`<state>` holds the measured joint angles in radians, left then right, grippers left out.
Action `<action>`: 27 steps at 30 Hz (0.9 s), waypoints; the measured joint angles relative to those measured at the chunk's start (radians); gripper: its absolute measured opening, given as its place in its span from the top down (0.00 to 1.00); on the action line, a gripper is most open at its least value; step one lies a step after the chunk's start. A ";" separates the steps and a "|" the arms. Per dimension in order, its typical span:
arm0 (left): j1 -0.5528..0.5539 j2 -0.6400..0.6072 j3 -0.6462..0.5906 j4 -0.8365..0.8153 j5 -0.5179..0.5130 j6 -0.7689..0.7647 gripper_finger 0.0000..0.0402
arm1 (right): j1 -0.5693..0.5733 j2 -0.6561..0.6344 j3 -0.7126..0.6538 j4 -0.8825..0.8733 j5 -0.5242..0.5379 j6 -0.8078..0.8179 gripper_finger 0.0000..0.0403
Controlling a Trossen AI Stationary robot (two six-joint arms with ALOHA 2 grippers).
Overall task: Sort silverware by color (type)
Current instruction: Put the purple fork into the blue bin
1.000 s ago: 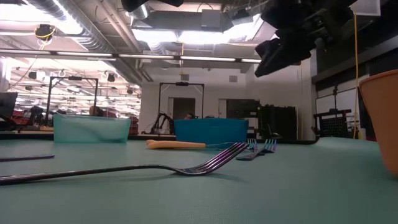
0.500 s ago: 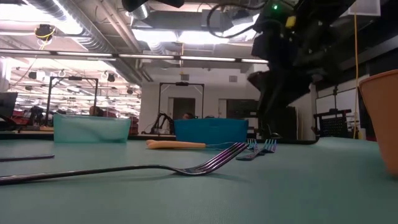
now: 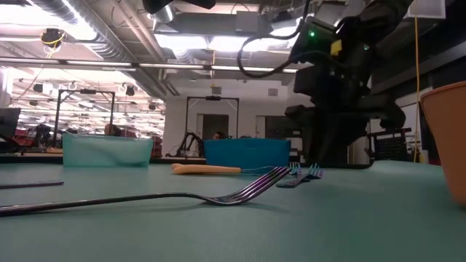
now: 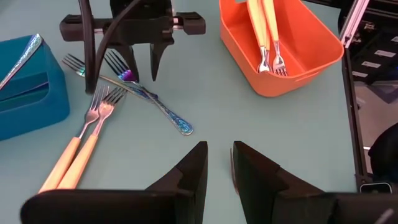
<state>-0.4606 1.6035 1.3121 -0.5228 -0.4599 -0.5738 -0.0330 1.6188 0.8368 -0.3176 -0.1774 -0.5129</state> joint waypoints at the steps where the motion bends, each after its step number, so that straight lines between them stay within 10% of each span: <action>1: 0.000 0.000 0.000 0.000 0.000 0.000 0.82 | 0.000 0.003 0.000 0.013 0.000 -0.009 0.74; 27: 0.000 0.000 0.000 0.000 -0.002 0.000 0.82 | 0.000 0.085 0.003 0.034 0.062 -0.096 0.74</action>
<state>-0.4606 1.6035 1.3121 -0.5227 -0.4622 -0.5733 -0.0330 1.7034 0.8394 -0.2834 -0.1158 -0.6086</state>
